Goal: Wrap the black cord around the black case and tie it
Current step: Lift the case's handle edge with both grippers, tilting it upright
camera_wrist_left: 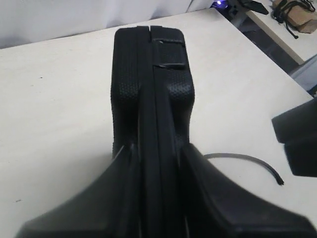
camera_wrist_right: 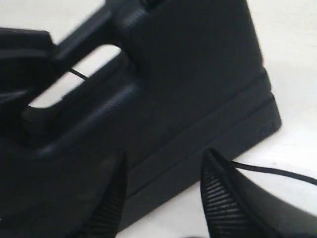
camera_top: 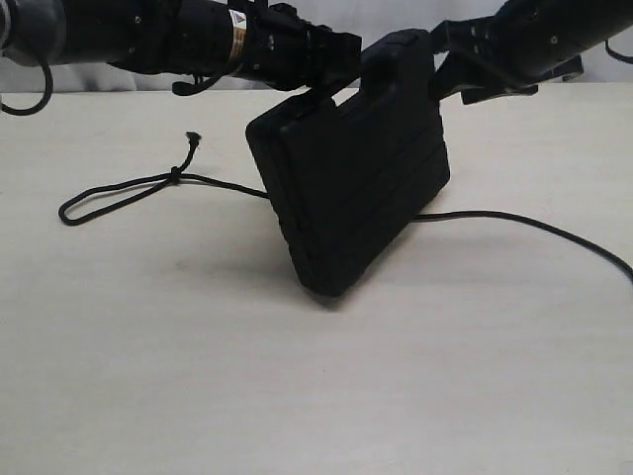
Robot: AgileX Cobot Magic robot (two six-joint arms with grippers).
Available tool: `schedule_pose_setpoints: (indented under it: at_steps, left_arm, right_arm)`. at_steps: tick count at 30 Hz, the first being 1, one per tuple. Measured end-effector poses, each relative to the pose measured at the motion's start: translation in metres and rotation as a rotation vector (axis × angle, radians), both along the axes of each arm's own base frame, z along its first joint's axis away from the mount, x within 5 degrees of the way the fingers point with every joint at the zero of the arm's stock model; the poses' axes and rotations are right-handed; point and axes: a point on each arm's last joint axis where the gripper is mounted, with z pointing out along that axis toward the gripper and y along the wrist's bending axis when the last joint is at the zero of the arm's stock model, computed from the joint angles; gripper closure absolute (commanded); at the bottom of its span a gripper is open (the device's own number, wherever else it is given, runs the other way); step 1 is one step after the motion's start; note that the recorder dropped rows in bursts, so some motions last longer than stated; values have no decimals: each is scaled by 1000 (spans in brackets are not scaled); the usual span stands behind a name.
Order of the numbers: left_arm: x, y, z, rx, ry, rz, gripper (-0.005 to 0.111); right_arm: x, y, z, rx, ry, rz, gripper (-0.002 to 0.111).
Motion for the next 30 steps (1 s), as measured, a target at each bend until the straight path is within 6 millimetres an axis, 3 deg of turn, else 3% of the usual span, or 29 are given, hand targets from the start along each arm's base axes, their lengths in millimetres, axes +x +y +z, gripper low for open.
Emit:
schedule_pose_setpoints:
  at_steps: [7, 13, 18, 25, 30]
  left_arm:
    - [-11, -16, 3, 21, -45, -73, 106]
    - [-21, -26, 5, 19, -59, -153, 86]
    - [-25, -28, 7, 9, -56, -192, 74]
    - [-27, -29, 7, 3, -55, -226, 74]
    - [-27, -29, 7, 3, -55, -226, 74]
  right_arm:
    - [-14, 8, 29, 49, -133, 142, 63]
    - [-20, 7, 37, 9, -175, 188, 63]
    - [-20, 6, 38, -12, -186, 193, 63]
    - [-13, 2, 37, -17, -247, 109, 64]
    - [-8, -4, 18, -43, -289, 23, 69]
